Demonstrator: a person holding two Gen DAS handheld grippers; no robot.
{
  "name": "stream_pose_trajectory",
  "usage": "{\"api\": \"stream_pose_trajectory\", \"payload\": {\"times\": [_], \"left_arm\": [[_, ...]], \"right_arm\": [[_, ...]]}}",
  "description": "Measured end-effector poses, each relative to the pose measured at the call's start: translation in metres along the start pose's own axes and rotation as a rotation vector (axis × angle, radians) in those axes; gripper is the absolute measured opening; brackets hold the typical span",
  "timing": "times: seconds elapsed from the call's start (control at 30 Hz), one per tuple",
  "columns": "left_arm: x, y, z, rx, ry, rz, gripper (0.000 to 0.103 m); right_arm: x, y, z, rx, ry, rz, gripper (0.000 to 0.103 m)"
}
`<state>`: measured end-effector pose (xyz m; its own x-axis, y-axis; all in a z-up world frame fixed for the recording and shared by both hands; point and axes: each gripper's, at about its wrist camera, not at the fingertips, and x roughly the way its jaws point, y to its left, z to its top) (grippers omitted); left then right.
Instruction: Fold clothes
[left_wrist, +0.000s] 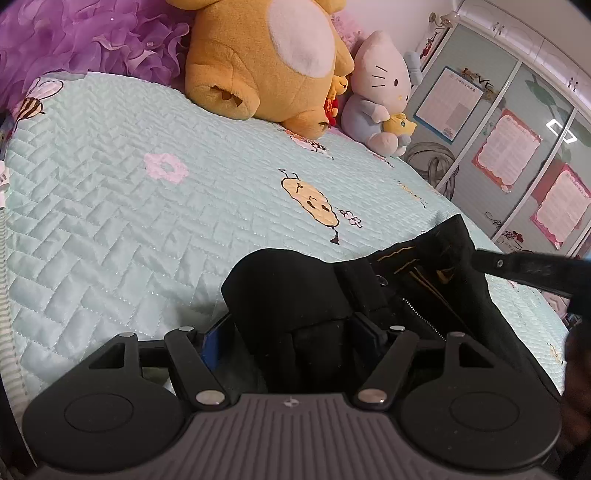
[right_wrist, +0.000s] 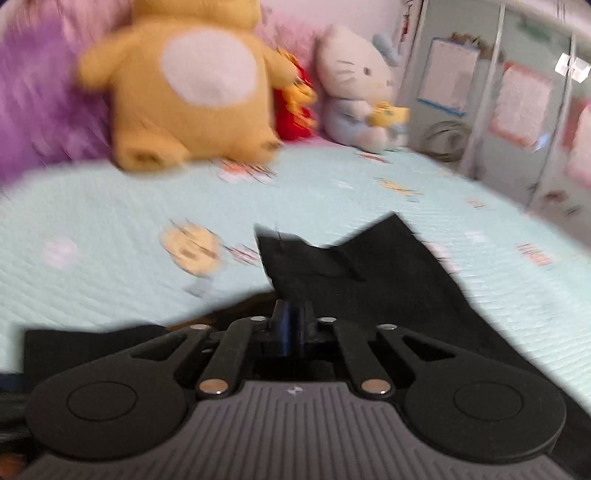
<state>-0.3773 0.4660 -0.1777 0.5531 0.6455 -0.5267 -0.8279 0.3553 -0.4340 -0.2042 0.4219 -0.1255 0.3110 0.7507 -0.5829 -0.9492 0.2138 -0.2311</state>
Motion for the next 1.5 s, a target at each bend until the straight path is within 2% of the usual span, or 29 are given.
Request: {"api": "stream_pose_trajectory", "payload": {"times": [0.1,0.13,0.2,0.23,0.27,0.3,0.33,0.4,0.5,0.57,0.6,0.63,0.67,0.73,0.83,0.93,1.03,1.1,1.17,1.23,1.27,1.33,1.4,1.5], "left_arm": [[-0.001,-0.001,-0.001,0.005,-0.002,0.001,0.073],[-0.001,-0.001,-0.001,0.007,-0.003,0.001,0.073],[-0.002,-0.001,-0.001,0.009,-0.003,-0.002,0.073],[-0.002,0.0,-0.001,0.009,-0.002,-0.004,0.073],[-0.003,0.0,-0.001,0.009,-0.002,-0.004,0.073],[-0.003,-0.001,-0.001,0.008,-0.004,-0.002,0.073],[-0.003,-0.002,-0.001,0.007,-0.006,-0.002,0.073],[-0.004,-0.002,-0.001,0.007,-0.011,-0.004,0.073],[-0.01,-0.004,-0.001,0.024,-0.042,0.0,0.073],[-0.023,-0.01,-0.002,0.074,-0.136,0.03,0.073],[-0.03,-0.013,-0.004,0.097,-0.195,0.049,0.073],[-0.038,-0.016,-0.005,0.115,-0.26,0.07,0.073],[-0.045,-0.018,-0.006,0.127,-0.318,0.085,0.073],[-0.051,-0.02,-0.008,0.138,-0.374,0.086,0.074],[-0.046,-0.026,-0.009,0.175,-0.338,0.067,0.074],[-0.04,-0.026,-0.007,0.166,-0.3,0.07,0.074],[-0.032,-0.024,-0.006,0.161,-0.256,0.075,0.075],[-0.03,-0.024,-0.007,0.166,-0.243,0.083,0.075],[-0.031,-0.024,-0.009,0.171,-0.25,0.086,0.075],[-0.031,-0.024,-0.01,0.174,-0.253,0.086,0.075],[-0.032,-0.025,-0.011,0.176,-0.256,0.085,0.075],[-0.033,-0.025,-0.011,0.179,-0.265,0.081,0.074],[-0.034,-0.025,-0.011,0.18,-0.271,0.077,0.074],[-0.035,-0.025,-0.008,0.173,-0.274,0.066,0.074]], "right_arm": [[-0.012,0.002,0.001,0.009,-0.021,0.085,0.0],[-0.011,0.004,-0.001,0.003,-0.014,0.07,0.0],[-0.006,0.005,-0.007,0.018,-0.009,-0.031,0.002],[-0.008,0.004,-0.008,0.021,-0.027,-0.065,0.007],[-0.008,0.008,-0.01,-0.01,-0.027,-0.101,0.027],[-0.006,0.014,-0.013,-0.065,-0.005,-0.134,0.042],[-0.003,0.019,-0.016,-0.12,0.019,-0.15,0.043],[0.005,0.027,-0.025,-0.223,0.06,-0.167,0.042],[0.021,0.028,-0.037,-0.299,0.089,-0.248,0.04],[0.03,0.024,-0.04,-0.318,0.097,-0.28,0.035],[0.032,0.021,-0.038,-0.305,0.098,-0.281,0.015],[0.033,0.019,-0.035,-0.282,0.103,-0.277,0.005],[0.03,0.018,-0.032,-0.261,0.089,-0.283,0.006],[0.017,0.015,-0.025,-0.211,0.02,-0.287,0.006],[-0.013,0.006,-0.02,-0.095,-0.08,-0.224,0.006],[-0.036,0.01,-0.029,-0.072,-0.126,-0.138,0.006],[-0.029,0.026,-0.051,-0.168,-0.065,-0.063,0.006],[-0.014,0.033,-0.068,-0.225,-0.014,-0.07,0.007],[-0.015,0.037,-0.069,-0.195,-0.041,-0.102,0.013],[-0.02,0.041,-0.063,-0.172,-0.043,-0.099,0.024],[-0.025,0.044,-0.061,-0.178,-0.049,-0.085,0.032],[-0.044,0.046,-0.056,-0.172,-0.09,-0.09,0.033],[-0.076,0.04,-0.056,-0.102,-0.161,-0.112,0.038],[-0.119,0.016,-0.07,0.066,-0.169,-0.129,0.045]]}}
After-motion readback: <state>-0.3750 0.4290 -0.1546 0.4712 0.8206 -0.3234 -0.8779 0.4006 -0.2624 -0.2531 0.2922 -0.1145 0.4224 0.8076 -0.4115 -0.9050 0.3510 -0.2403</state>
